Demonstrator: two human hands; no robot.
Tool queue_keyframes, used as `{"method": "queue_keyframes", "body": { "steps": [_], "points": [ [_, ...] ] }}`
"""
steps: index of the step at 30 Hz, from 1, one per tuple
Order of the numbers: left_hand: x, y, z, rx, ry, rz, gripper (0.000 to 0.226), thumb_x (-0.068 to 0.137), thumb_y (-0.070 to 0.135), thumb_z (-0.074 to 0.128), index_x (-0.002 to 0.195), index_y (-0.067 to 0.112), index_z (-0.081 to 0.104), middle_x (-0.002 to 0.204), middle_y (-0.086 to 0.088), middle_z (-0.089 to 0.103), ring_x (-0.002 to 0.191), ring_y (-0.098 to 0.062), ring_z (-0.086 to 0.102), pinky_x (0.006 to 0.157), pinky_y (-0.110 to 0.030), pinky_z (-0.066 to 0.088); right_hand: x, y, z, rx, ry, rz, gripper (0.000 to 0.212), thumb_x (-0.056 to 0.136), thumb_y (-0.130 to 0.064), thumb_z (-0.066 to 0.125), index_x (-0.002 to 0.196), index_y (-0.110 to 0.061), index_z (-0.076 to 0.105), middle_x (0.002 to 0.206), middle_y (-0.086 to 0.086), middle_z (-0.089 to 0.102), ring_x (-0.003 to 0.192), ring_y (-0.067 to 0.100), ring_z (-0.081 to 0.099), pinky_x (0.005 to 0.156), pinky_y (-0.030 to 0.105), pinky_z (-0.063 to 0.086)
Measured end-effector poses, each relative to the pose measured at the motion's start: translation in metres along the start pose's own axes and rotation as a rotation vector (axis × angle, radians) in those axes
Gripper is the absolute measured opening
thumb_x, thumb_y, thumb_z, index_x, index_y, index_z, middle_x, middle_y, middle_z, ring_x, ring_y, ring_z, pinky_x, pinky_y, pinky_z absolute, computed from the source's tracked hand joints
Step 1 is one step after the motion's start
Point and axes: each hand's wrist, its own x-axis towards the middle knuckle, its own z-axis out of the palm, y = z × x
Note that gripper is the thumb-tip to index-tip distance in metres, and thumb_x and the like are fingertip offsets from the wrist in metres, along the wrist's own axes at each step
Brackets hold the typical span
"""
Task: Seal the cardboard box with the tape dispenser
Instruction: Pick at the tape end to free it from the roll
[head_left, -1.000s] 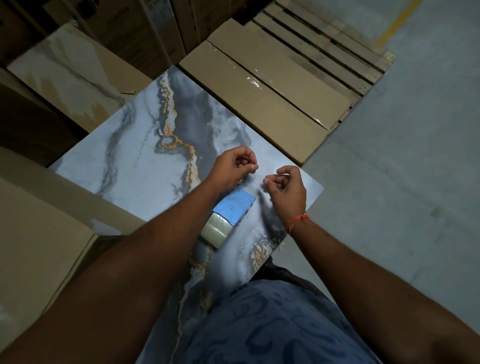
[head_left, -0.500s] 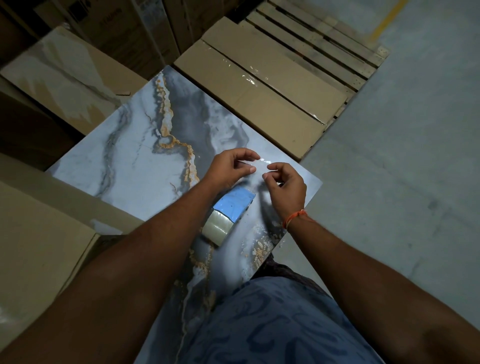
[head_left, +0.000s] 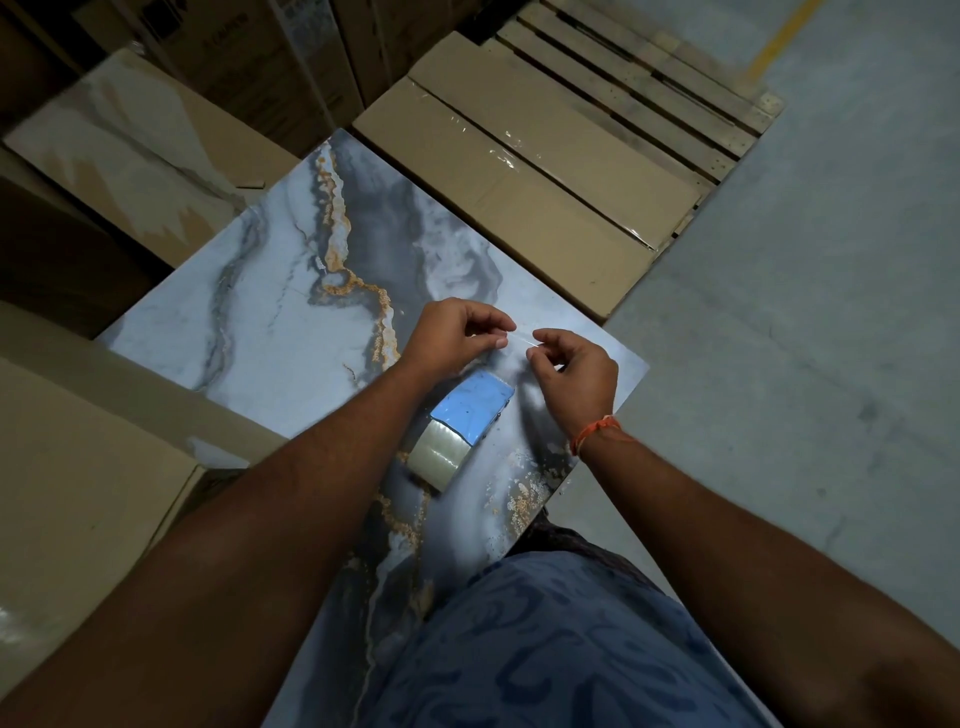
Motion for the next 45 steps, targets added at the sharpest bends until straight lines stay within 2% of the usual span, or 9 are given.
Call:
{"method": "queue_keyframes", "body": {
  "steps": [7, 14, 18, 20, 23, 27, 31, 38, 45],
  "points": [
    [-0.003, 0.005, -0.003, 0.121, 0.014, 0.108, 0.011, 0.083, 0.015, 0.083, 0.091, 0.022, 0.082, 0.086, 0.008, 0.077, 0.082, -0.006, 0.070, 0.078, -0.014, 0.052, 0.001, -0.007, -0.002, -0.038, -0.028, 0.015, 0.016, 0.086, -0.019, 0.073, 0.101, -0.015, 0.079, 0.090, -0.003, 0.078, 0.072, -0.002, 0.063, 0.072, 0.002, 0.044],
    [-0.003, 0.007, -0.004, 0.248, 0.015, 0.135, 0.006, 0.083, 0.027, 0.083, 0.086, 0.031, 0.079, 0.088, 0.012, 0.072, 0.078, -0.009, 0.066, 0.076, -0.032, 0.058, -0.002, -0.008, -0.002, -0.002, -0.053, 0.043, 0.005, 0.085, -0.020, 0.074, 0.088, -0.022, 0.077, 0.077, -0.010, 0.072, 0.070, -0.002, 0.065, 0.067, 0.010, 0.046],
    [-0.003, 0.005, -0.006, 0.306, 0.044, 0.136, 0.008, 0.082, 0.027, 0.085, 0.087, 0.029, 0.080, 0.104, 0.007, 0.059, 0.090, -0.012, 0.060, 0.075, -0.020, 0.048, -0.002, -0.009, -0.001, -0.023, -0.043, 0.029, 0.005, 0.082, -0.022, 0.077, 0.086, -0.024, 0.077, 0.099, -0.003, 0.066, 0.084, 0.007, 0.062, 0.073, 0.010, 0.045],
    [-0.004, 0.004, -0.008, 0.287, 0.006, 0.181, 0.007, 0.083, 0.023, 0.083, 0.087, 0.027, 0.078, 0.106, 0.007, 0.066, 0.097, -0.012, 0.063, 0.084, -0.027, 0.052, -0.002, -0.010, -0.002, -0.002, -0.057, 0.010, 0.005, 0.081, -0.018, 0.078, 0.085, -0.021, 0.077, 0.103, -0.002, 0.063, 0.090, 0.004, 0.059, 0.075, 0.003, 0.043],
    [-0.007, 0.001, -0.009, 0.236, -0.042, 0.173, 0.005, 0.086, 0.025, 0.076, 0.089, 0.029, 0.074, 0.096, 0.010, 0.075, 0.094, -0.008, 0.069, 0.091, -0.040, 0.057, -0.003, -0.009, -0.002, 0.055, -0.107, 0.019, 0.003, 0.084, -0.016, 0.074, 0.086, -0.017, 0.076, 0.094, -0.004, 0.073, 0.090, 0.006, 0.066, 0.075, 0.004, 0.047],
    [-0.012, 0.002, -0.008, 0.229, -0.039, 0.176, 0.002, 0.089, 0.024, 0.075, 0.089, 0.025, 0.074, 0.085, 0.010, 0.074, 0.084, -0.008, 0.070, 0.083, -0.040, 0.059, -0.004, -0.008, 0.001, 0.083, -0.097, 0.017, 0.001, 0.085, -0.018, 0.073, 0.083, -0.018, 0.073, 0.081, -0.005, 0.073, 0.078, 0.006, 0.067, 0.069, 0.011, 0.047],
    [-0.012, 0.004, -0.011, 0.228, -0.047, 0.182, 0.003, 0.087, 0.023, 0.077, 0.088, 0.025, 0.076, 0.082, 0.010, 0.074, 0.080, -0.007, 0.070, 0.081, -0.037, 0.060, -0.005, -0.008, -0.001, 0.065, -0.091, 0.009, 0.006, 0.083, -0.018, 0.075, 0.088, -0.019, 0.074, 0.073, -0.006, 0.071, 0.074, 0.005, 0.067, 0.070, 0.016, 0.050],
    [-0.013, 0.007, -0.013, 0.220, -0.050, 0.172, 0.004, 0.085, 0.021, 0.080, 0.087, 0.024, 0.077, 0.081, 0.011, 0.076, 0.081, -0.005, 0.070, 0.077, -0.022, 0.056, -0.002, -0.015, 0.000, 0.024, -0.212, 0.026, 0.012, 0.083, -0.020, 0.076, 0.093, -0.016, 0.080, 0.077, -0.007, 0.074, 0.068, -0.003, 0.064, 0.060, -0.001, 0.042],
    [-0.024, 0.006, -0.025, 0.197, -0.126, 0.107, 0.004, 0.086, 0.016, 0.080, 0.089, 0.018, 0.079, 0.085, 0.009, 0.077, 0.084, -0.002, 0.071, 0.080, -0.016, 0.054, -0.010, -0.017, 0.003, 0.023, -0.271, 0.023, 0.009, 0.085, -0.024, 0.076, 0.088, -0.018, 0.080, 0.075, -0.011, 0.073, 0.070, 0.000, 0.067, 0.064, 0.010, 0.047]
  ]
}}
